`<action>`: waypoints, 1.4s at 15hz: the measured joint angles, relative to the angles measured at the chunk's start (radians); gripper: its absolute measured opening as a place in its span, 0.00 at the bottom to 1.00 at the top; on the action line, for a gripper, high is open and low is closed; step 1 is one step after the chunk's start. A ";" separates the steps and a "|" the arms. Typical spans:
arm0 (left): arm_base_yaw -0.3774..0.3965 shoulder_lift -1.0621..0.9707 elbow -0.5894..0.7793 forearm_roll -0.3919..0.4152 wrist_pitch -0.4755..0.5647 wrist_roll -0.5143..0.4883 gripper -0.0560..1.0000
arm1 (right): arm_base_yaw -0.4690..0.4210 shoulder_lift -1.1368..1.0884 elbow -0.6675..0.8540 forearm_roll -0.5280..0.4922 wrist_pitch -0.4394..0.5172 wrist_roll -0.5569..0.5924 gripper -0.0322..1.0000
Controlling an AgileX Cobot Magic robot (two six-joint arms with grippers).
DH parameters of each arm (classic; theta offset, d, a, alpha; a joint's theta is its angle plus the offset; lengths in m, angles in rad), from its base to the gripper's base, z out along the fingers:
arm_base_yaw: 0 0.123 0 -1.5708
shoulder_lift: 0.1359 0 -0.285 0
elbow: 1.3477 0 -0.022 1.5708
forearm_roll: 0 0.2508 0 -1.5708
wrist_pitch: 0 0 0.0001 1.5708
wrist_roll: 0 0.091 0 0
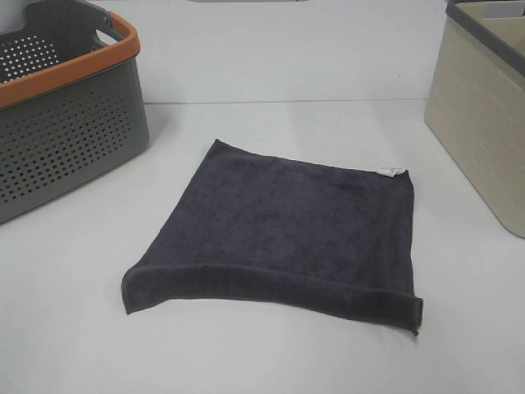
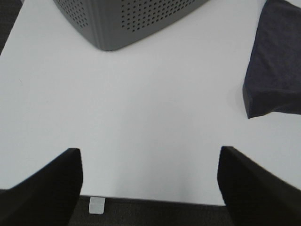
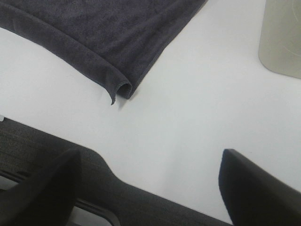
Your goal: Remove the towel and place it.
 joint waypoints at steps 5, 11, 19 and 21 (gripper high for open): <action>0.000 -0.119 0.003 0.003 -0.026 0.004 0.75 | 0.000 -0.273 0.063 0.004 0.004 -0.011 0.77; 0.000 -0.121 0.045 -0.001 -0.122 0.003 0.75 | 0.000 -0.484 0.063 0.026 0.005 -0.046 0.77; 0.000 -0.121 0.045 -0.012 -0.122 0.051 0.75 | 0.000 -0.484 0.063 0.057 0.005 -0.086 0.77; 0.000 -0.121 0.045 -0.015 -0.122 0.075 0.75 | 0.000 -0.484 0.063 0.057 0.005 -0.086 0.77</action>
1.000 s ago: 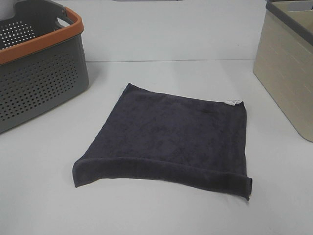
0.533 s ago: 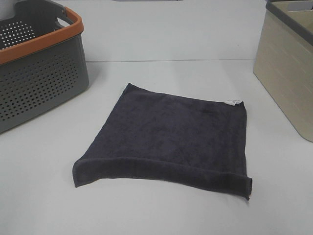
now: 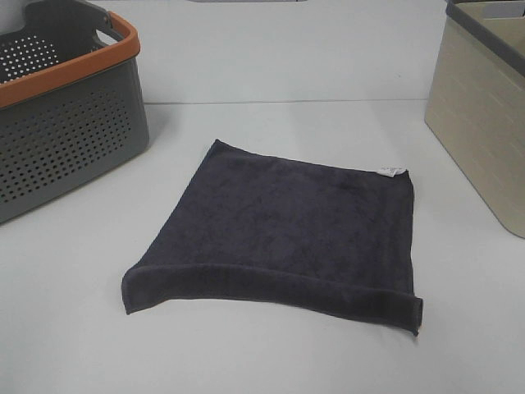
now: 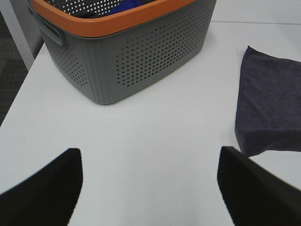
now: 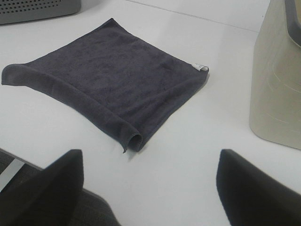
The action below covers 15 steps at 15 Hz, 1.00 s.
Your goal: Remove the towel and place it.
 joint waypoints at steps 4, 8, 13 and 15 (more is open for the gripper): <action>0.000 0.000 0.000 0.000 0.000 0.007 0.75 | 0.000 0.000 0.000 0.000 0.000 0.000 0.77; 0.000 0.000 0.000 0.000 0.000 0.007 0.75 | 0.000 0.000 0.000 0.000 0.000 0.000 0.77; 0.000 0.000 0.000 0.000 0.000 0.007 0.75 | 0.000 0.000 0.000 0.000 0.000 0.000 0.77; 0.000 0.000 0.000 0.000 0.000 0.007 0.75 | 0.000 0.000 0.000 0.000 0.000 0.000 0.77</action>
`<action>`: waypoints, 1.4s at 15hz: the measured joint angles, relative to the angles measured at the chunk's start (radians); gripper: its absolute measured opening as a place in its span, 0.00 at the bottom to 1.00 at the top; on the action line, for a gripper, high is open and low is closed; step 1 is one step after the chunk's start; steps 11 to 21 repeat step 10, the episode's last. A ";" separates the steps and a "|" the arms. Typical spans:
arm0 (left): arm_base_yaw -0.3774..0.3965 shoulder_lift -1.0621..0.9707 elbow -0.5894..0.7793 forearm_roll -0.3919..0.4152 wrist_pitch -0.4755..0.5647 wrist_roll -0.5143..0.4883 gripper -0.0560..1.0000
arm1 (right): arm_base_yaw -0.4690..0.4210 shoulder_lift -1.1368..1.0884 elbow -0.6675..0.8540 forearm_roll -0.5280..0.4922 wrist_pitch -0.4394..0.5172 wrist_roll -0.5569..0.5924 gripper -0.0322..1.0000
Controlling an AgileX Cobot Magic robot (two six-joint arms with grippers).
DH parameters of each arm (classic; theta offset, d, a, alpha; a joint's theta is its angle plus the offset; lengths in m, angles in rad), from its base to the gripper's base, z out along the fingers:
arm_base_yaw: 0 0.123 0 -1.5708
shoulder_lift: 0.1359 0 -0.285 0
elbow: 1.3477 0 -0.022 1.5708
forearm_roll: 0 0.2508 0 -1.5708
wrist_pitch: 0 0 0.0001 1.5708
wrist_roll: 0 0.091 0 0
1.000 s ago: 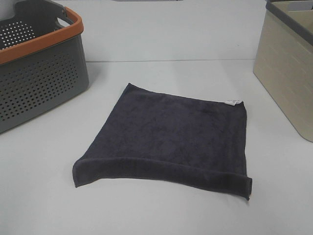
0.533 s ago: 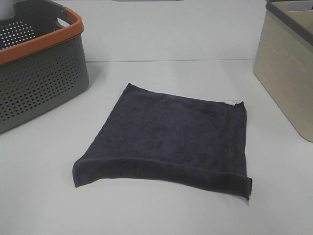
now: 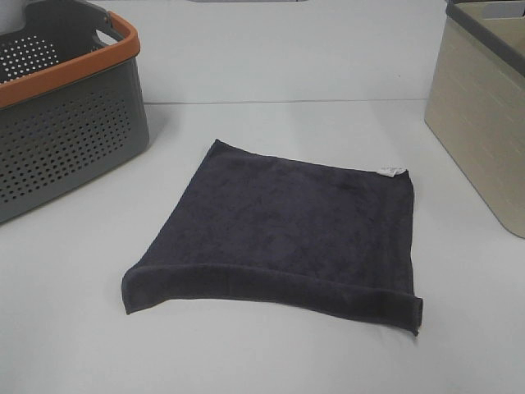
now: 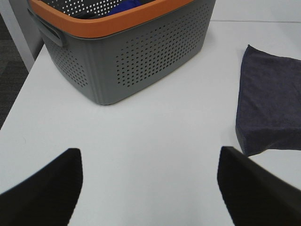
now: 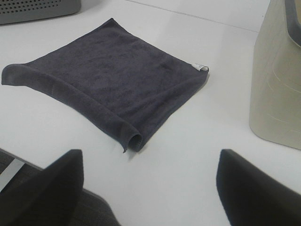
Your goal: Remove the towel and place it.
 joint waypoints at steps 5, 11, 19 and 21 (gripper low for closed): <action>0.000 0.000 0.000 0.000 0.000 0.000 0.75 | 0.000 0.000 0.000 0.000 0.000 0.000 0.77; 0.000 0.000 0.000 -0.001 0.000 0.000 0.75 | 0.000 0.000 0.000 0.000 0.000 0.000 0.77; 0.000 0.000 0.000 -0.001 0.000 0.000 0.75 | 0.000 0.000 0.000 0.000 0.000 0.000 0.77; 0.000 0.000 0.000 -0.001 0.000 0.000 0.75 | 0.000 0.000 0.000 0.000 0.000 0.000 0.77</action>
